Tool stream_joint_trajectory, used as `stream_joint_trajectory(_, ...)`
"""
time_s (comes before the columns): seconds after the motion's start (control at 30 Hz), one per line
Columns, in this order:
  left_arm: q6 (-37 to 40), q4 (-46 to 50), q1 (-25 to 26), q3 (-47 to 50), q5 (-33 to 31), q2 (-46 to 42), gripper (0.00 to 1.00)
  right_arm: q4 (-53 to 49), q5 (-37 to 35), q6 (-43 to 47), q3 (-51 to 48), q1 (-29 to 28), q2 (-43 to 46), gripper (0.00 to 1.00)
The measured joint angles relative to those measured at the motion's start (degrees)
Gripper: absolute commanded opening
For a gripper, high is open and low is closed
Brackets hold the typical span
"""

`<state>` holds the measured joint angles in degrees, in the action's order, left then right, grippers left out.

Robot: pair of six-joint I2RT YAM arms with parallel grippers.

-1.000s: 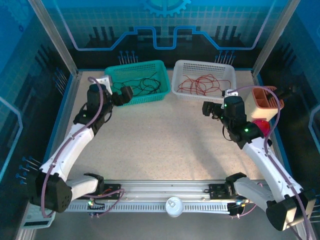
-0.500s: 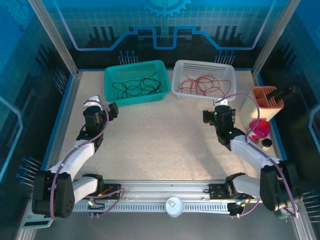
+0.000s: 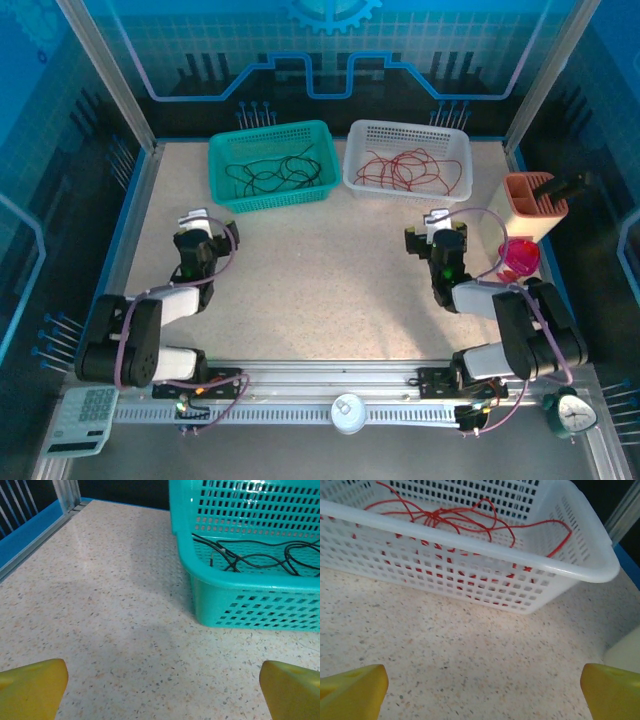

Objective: Untangle the cables

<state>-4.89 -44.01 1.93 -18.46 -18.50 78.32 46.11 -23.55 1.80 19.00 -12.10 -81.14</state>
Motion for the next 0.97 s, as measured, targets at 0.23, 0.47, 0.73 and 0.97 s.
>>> stream_joint_trajectory(0.23,2.4,-13.9,0.0,2.5,3.9,9.0,0.99,8.4,5.6,-0.2,-2.0,3.9,-7.8,1.00)
stream_joint_trajectory(0.47,3.6,-11.5,0.0,-1.2,6.4,10.8,0.99,5.7,13.1,-1.4,3.6,7.8,-7.5,1.00)
stream_joint_trajectory(0.73,3.6,-10.0,0.0,-2.8,7.5,10.8,0.99,4.1,14.9,-1.6,3.6,7.8,-7.5,1.00)
stream_joint_trajectory(0.97,3.6,-9.7,0.0,-2.8,7.7,10.8,0.99,3.8,15.2,-1.8,3.6,7.8,-7.5,1.00)
